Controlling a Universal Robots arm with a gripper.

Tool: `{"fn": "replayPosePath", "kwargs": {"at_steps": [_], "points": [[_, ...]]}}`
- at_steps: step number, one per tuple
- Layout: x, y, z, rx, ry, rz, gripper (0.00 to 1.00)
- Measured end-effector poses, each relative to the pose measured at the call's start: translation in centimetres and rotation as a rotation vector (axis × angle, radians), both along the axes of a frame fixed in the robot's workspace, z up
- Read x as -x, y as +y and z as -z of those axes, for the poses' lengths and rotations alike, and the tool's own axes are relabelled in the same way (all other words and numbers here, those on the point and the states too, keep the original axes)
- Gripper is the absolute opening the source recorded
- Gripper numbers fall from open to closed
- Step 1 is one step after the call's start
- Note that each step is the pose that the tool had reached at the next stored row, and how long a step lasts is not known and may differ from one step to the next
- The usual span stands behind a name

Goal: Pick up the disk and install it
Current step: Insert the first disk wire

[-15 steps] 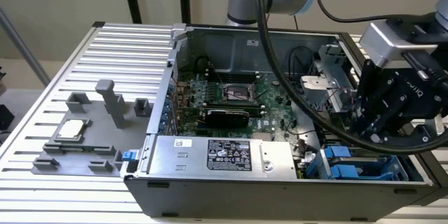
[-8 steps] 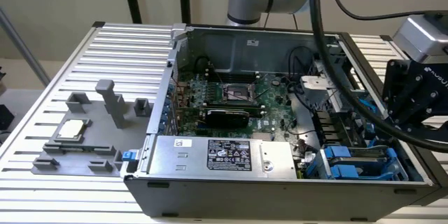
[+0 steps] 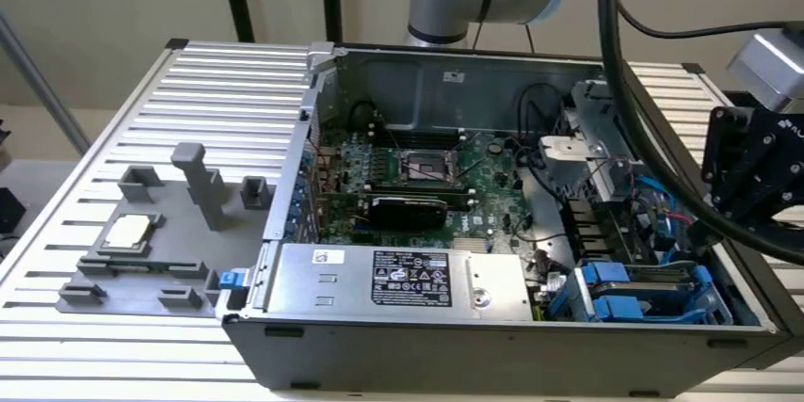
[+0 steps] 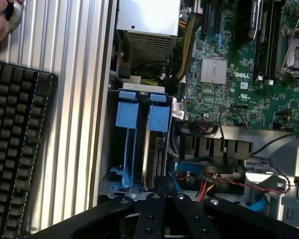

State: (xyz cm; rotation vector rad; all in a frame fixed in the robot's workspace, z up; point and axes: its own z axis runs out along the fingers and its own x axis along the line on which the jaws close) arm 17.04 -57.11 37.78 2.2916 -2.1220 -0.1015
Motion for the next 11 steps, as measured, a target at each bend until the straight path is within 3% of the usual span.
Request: {"fn": "replayPosePath", "kwargs": {"at_steps": [5,11], "points": [[-0.1,1.18,0.92,0.0038,0.0,-0.003,0.0],[-0.1,1.42,1.97,0.0129,0.0,-0.008,0.0]]}}
